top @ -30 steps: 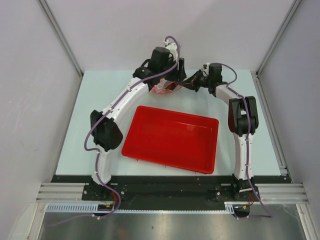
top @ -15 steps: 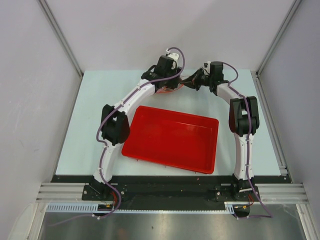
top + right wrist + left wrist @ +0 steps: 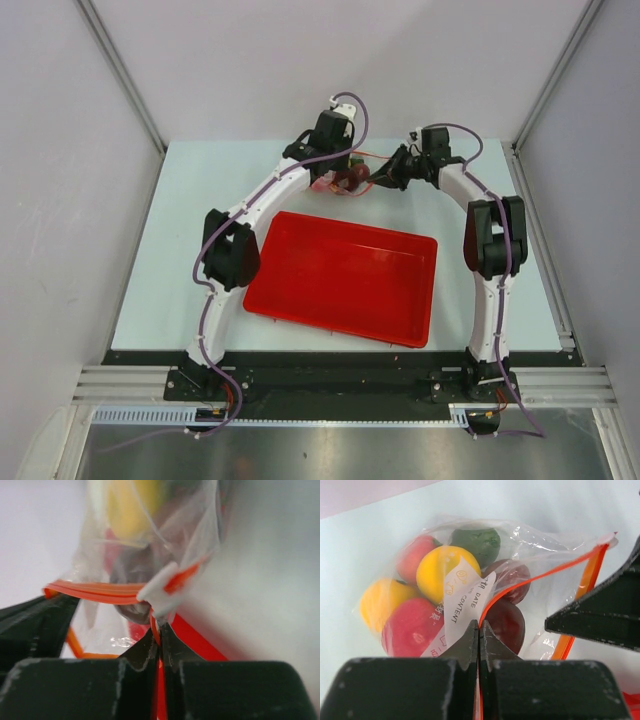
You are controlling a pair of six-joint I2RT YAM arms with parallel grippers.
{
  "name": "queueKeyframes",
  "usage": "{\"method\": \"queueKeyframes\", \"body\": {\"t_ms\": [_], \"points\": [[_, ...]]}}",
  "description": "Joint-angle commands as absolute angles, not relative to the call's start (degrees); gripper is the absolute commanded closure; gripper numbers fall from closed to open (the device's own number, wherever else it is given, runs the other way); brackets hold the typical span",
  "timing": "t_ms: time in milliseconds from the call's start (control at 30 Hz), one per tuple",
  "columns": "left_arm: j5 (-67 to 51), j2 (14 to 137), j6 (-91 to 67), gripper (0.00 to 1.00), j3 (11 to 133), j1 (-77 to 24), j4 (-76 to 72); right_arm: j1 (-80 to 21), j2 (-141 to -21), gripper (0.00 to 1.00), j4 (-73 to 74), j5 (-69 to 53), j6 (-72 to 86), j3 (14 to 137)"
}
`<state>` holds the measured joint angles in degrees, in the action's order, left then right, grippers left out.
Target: Open the zip-top bag and remove the fake food
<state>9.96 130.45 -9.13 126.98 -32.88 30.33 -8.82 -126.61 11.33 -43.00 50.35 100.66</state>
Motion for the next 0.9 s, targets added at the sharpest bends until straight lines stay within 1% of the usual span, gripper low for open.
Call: {"method": "queueKeyframes", "body": {"t_ms": [0,67,167,200,233,300,367,400,500,767,867], "points": [[5.64,127.27,-14.32,1.00,129.20,-32.70,29.01,-7.47,-123.31,0.92,26.70,-37.01,36.32,102.12],[4.14,127.00,-16.87,1.00,129.11,-32.70,28.39,-7.03,-122.96,0.89,29.00,-35.95,34.64,102.13],[1.94,126.91,-19.51,1.00,128.94,-32.70,28.04,-7.12,-121.73,0.78,31.54,-35.42,32.61,103.09],[1.32,127.00,-20.03,1.00,128.85,-32.78,27.69,-7.47,-121.12,0.69,33.81,-34.90,31.82,103.88],[0.54,127.09,-21.26,1.00,128.67,-32.78,27.42,-7.56,-119.55,0.65,34.97,-33.24,29.82,103.97],[-1.04,127.35,-22.23,1.00,128.32,-32.70,26.81,-8.44,-117.26,0.57,36.81,-31.56,28.39,103.71],[-1.93,127.35,-23.29,1.00,128.23,-32.70,26.63,-9.22,-113.58,0.53,36.83,-29.19,26.99,102.92],[-2.19,127.35,-23.47,1.00,128.23,-32.70,26.54,-9.49,-112.60,0.49,35.70,-28.48,26.72,102.31],[-3.07,127.18,-24.17,1.00,128.23,-32.70,26.46,-9.93,-111.35,0.45,31.40,-29.70,27.51,100.46],[-7.46,127.70,-29.44,1.00,127.88,-32.17,26.37,-11.16,-117.85,0.45,24.79,-35.51,31.03,102.57],[-8.26,127.53,-30.93,1.00,127.88,-31.91,26.45,-11.34,-119.97,0.41,23.29,-35.95,30.76,102.48]]}}
